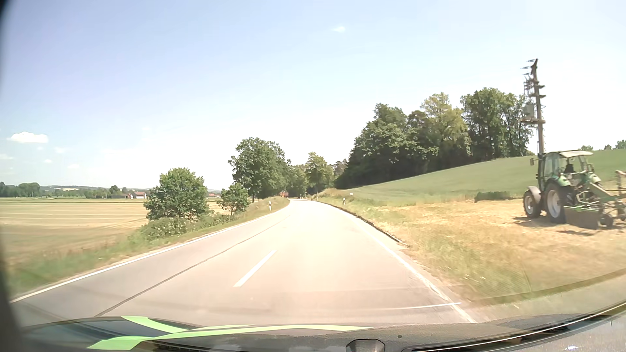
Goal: Follow the waypoints while adhering to traffic rules and regulations
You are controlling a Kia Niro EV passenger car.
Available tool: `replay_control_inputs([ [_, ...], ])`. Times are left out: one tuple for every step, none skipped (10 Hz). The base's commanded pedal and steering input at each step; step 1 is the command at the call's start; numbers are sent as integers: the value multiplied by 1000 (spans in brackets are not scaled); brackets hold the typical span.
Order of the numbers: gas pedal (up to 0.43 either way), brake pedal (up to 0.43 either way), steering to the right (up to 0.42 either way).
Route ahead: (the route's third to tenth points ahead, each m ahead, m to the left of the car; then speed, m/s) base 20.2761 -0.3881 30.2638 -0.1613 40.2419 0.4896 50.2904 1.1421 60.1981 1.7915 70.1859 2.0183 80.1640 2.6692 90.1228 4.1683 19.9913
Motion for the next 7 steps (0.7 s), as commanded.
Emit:
replay_control_inputs([
  [177,0,-15],
  [177,0,-15],
  [177,0,-12],
  [189,0,-9],
  [209,0,-9],
  [228,0,-9],
  [228,0,-8],
])
